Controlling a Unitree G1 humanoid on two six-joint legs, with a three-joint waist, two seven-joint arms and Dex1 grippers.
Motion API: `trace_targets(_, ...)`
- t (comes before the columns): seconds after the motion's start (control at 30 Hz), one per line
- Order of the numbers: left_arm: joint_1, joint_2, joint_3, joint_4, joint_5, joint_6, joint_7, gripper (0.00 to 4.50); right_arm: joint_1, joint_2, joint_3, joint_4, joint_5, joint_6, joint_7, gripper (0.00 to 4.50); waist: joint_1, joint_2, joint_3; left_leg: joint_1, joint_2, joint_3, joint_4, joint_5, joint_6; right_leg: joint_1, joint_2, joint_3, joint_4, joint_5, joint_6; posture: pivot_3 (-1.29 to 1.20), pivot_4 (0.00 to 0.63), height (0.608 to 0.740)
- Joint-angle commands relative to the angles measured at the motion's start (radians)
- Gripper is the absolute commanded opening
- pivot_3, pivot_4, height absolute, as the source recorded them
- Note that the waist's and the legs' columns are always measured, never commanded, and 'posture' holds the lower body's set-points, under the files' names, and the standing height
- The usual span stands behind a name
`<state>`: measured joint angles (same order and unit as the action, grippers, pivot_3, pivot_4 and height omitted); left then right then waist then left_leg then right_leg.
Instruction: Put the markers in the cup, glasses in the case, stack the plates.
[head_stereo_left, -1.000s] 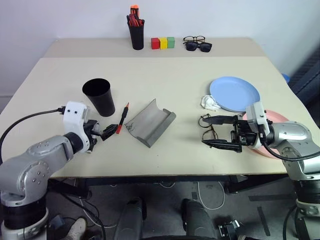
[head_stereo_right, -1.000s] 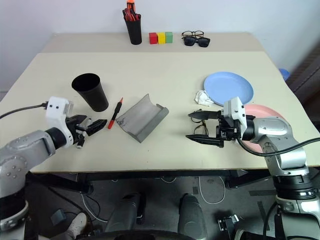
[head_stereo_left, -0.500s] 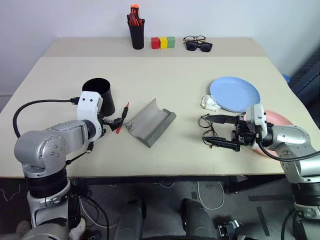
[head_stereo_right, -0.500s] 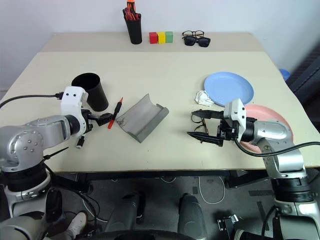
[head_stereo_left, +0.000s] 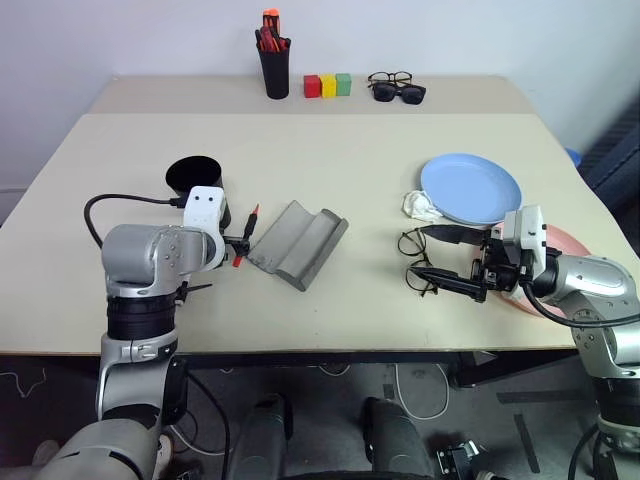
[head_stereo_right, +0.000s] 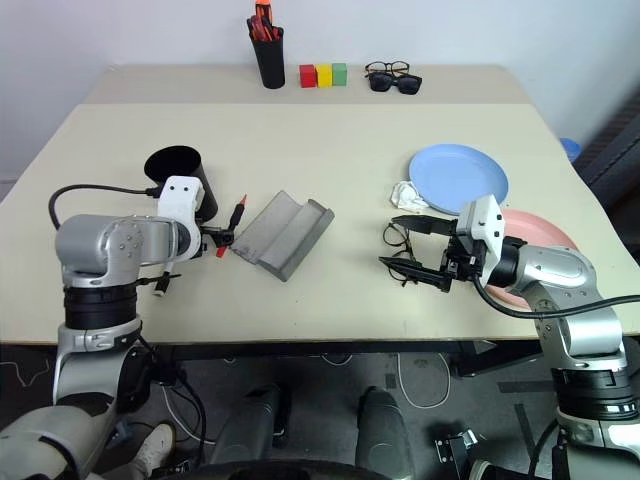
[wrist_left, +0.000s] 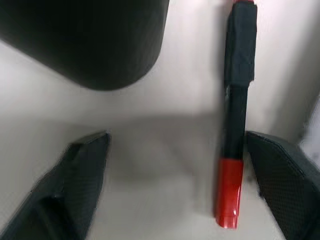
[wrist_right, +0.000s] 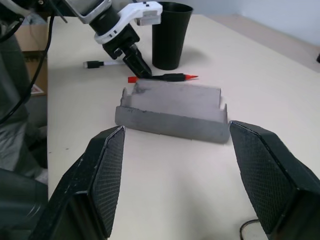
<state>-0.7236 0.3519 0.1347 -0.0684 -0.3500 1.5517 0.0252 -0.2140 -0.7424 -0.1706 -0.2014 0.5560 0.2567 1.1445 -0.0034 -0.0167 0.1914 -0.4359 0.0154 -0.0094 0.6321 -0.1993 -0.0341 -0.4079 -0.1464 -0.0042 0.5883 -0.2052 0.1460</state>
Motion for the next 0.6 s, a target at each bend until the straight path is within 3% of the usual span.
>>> trace_targets(0.03, -0.004, -0.034, -0.036, 0.016, -0.001, 0.010, -0.042, 2.32, 0.000, -0.019, -0.039, -0.047, 0.020, 0.003, -0.014, 3.42, 0.006, 0.000, 0.000, 0.000, 0.000, 0.000, 0.000, 0.000, 0.000, 0.000, 0.000, 0.000, 0.000, 0.000, 0.000, 0.00, 0.150, 0.740)
trace_targets(0.17, -0.009, -0.040, -0.048, 0.014, 0.011, 0.010, -0.065, 0.36, 0.001, -0.022, -0.043, -0.052, 0.022, 0.007, -0.027, 3.42, 0.017, 0.000, 0.000, 0.002, 0.000, 0.000, 0.000, 0.000, -0.001, 0.001, 0.000, 0.000, 0.000, 0.000, 0.000, 0.00, 0.150, 0.740)
trace_targets(0.2, -0.009, -0.040, -0.051, 0.013, 0.013, 0.010, -0.069, 0.05, 0.002, -0.022, -0.043, -0.055, 0.022, 0.008, -0.030, 3.42, 0.018, 0.000, 0.000, 0.002, 0.000, 0.000, 0.000, 0.000, -0.001, 0.002, 0.000, 0.000, 0.000, 0.000, 0.000, 0.00, 0.150, 0.740)
trace_targets(0.5, 0.016, -0.005, -0.064, -0.097, -0.024, 0.061, -0.146, 0.05, 0.010, -0.015, -0.038, -0.073, 0.025, 0.016, -0.056, 3.42, 0.014, 0.000, 0.000, 0.002, -0.001, 0.000, 0.000, 0.000, -0.001, 0.002, -0.001, 0.000, -0.001, 0.000, 0.000, 0.00, 0.150, 0.740)
trace_targets(0.6, 0.093, 0.095, -0.097, -0.268, -0.139, 0.063, -0.220, 0.05, 0.009, -0.016, -0.037, -0.065, 0.024, 0.014, -0.056, 3.42, 0.008, -0.001, 0.000, 0.001, 0.000, 0.000, -0.002, 0.000, -0.001, 0.001, -0.001, 0.000, -0.001, 0.000, 0.000, 0.00, 0.150, 0.740)
